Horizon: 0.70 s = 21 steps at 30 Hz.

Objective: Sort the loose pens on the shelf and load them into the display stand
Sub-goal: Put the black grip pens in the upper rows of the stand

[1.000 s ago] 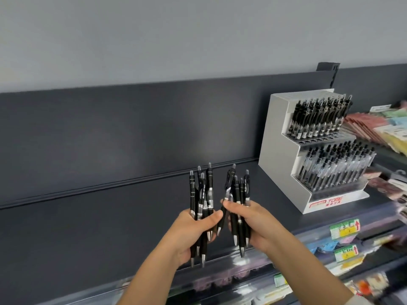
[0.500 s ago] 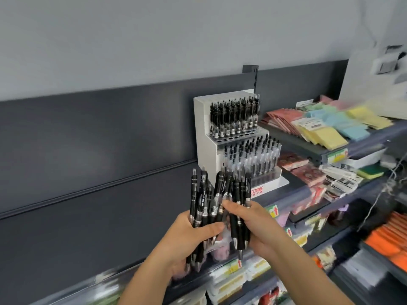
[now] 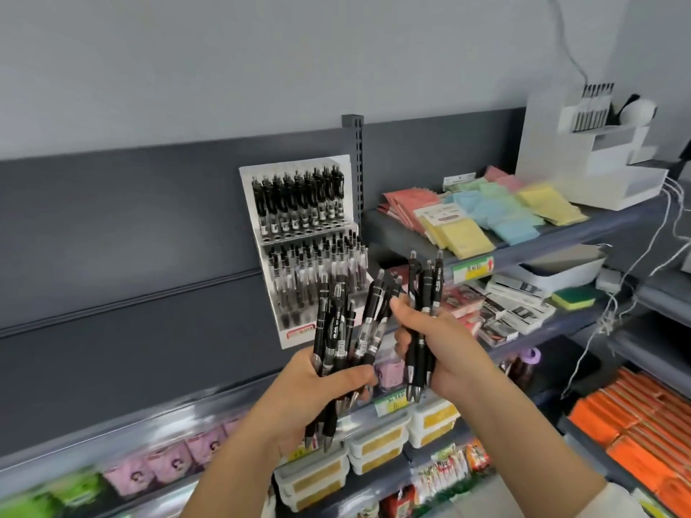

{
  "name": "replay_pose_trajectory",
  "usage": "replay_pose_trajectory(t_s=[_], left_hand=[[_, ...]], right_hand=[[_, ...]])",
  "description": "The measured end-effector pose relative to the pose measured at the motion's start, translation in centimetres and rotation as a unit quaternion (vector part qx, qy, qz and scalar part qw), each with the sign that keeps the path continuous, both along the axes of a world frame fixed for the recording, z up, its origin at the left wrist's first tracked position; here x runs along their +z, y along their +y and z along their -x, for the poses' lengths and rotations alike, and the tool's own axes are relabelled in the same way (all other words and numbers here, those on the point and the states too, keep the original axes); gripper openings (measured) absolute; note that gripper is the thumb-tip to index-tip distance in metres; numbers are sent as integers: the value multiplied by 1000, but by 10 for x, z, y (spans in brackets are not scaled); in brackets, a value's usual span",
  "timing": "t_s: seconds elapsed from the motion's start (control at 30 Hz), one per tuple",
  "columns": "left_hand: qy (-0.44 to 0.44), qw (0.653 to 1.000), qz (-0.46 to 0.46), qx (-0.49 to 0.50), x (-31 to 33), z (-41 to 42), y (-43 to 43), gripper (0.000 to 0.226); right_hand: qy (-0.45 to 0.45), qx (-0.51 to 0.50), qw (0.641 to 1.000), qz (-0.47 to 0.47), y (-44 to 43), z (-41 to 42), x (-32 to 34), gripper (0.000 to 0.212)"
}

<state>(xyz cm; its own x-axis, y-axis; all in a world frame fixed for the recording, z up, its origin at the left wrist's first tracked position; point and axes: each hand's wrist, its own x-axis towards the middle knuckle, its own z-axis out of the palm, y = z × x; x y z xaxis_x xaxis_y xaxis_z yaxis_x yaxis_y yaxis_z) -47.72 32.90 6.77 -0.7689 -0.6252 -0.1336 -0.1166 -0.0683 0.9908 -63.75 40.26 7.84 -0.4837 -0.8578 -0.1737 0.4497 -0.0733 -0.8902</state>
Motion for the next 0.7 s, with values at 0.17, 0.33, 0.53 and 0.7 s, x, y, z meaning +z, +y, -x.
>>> replay_pose_trajectory(t_s=[0.17,0.33,0.53,0.7], left_hand=[[-3,998,51,-22,20,15,-2,12],[39,999,28,20,46,22,-30,14],[59,991,15,119,70,38,-75,26],[26,963,112,243,76,42,-122,16]], right_hand=[[28,51,998,13,-7,25,20,21],[67,122,987,83,-39,43,53,17],[139,84,983,86,-97,58,84,21],[176,-38,976,123,-142,79,112,22]])
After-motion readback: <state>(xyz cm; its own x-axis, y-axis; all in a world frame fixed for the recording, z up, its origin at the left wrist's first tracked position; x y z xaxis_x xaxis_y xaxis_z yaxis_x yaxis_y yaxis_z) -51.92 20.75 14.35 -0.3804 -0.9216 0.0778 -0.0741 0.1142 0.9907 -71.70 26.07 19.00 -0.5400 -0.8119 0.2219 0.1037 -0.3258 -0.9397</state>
